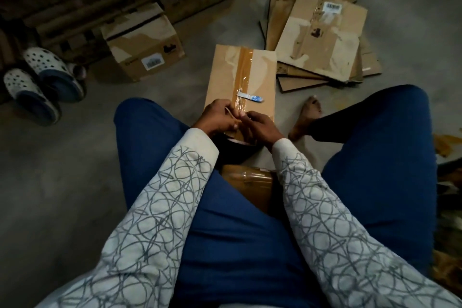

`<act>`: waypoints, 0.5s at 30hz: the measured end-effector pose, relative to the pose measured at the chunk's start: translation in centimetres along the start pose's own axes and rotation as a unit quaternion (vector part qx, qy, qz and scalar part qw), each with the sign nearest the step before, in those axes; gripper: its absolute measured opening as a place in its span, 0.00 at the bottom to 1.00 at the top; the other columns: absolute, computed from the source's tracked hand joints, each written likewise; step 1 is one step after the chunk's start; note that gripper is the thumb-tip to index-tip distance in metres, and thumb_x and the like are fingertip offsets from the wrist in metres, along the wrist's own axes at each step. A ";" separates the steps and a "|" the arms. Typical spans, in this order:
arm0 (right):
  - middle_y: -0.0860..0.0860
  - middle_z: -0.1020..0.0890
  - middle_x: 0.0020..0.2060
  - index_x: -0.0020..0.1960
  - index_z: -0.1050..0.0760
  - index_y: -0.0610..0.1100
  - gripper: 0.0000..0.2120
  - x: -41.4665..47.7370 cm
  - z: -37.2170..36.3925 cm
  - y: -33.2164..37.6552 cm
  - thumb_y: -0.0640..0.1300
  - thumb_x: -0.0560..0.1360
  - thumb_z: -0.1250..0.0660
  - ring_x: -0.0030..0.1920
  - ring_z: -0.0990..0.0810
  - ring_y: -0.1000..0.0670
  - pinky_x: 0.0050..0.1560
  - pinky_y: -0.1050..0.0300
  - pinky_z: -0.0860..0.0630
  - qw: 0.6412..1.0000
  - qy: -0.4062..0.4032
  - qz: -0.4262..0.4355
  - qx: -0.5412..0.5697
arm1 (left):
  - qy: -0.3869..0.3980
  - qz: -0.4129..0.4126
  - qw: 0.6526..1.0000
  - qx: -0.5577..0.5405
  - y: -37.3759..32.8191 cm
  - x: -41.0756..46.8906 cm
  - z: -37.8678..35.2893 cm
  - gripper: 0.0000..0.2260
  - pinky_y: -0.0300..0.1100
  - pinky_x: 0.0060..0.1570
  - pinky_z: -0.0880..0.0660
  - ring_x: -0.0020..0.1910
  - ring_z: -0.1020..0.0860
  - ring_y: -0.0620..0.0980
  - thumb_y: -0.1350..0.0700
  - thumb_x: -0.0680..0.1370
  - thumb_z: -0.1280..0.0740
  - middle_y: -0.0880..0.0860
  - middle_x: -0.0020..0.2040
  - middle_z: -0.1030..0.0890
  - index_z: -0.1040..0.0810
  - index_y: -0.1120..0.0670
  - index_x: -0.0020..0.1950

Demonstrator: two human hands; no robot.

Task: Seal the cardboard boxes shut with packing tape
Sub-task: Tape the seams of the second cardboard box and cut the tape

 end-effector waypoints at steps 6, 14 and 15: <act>0.54 0.16 0.43 0.63 0.23 0.52 0.20 -0.5 2.9 3.1 0.56 0.74 0.26 0.43 0.17 0.56 0.44 0.61 0.23 0.972 0.057 0.080 -0.214 | -0.074 -0.003 0.996 0.041 1.2 -0.1 1.6 0.15 0.40 0.36 0.25 0.43 0.21 0.50 0.66 0.68 0.23 0.58 0.49 0.19 0.24 0.53 0.46; 0.47 0.19 0.58 0.72 0.30 0.47 0.29 -1.9 7.1 7.4 0.41 0.74 0.25 0.55 0.21 0.52 0.55 0.59 0.26 0.911 0.101 0.192 -0.351 | -0.099 0.038 0.994 -0.010 -0.8 0.7 1.3 0.25 0.51 0.57 0.21 0.57 0.21 0.55 0.59 0.67 0.19 0.56 0.58 0.20 0.30 0.48 0.54; 0.47 0.19 0.58 0.72 0.30 0.47 0.29 -1.9 7.6 8.0 0.42 0.74 0.25 0.55 0.21 0.52 0.54 0.60 0.27 0.900 0.099 0.212 -0.367 | -0.104 0.039 0.994 -0.015 -1.1 0.9 1.3 0.24 0.51 0.57 0.22 0.57 0.21 0.55 0.59 0.67 0.19 0.56 0.57 0.20 0.31 0.47 0.53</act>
Point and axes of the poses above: each hand's wrist, its own x-axis towards the middle knuckle, its own z-axis out of the back of the hand, y = z × x, the point moved 2 cm from there along x, towards the middle knuckle
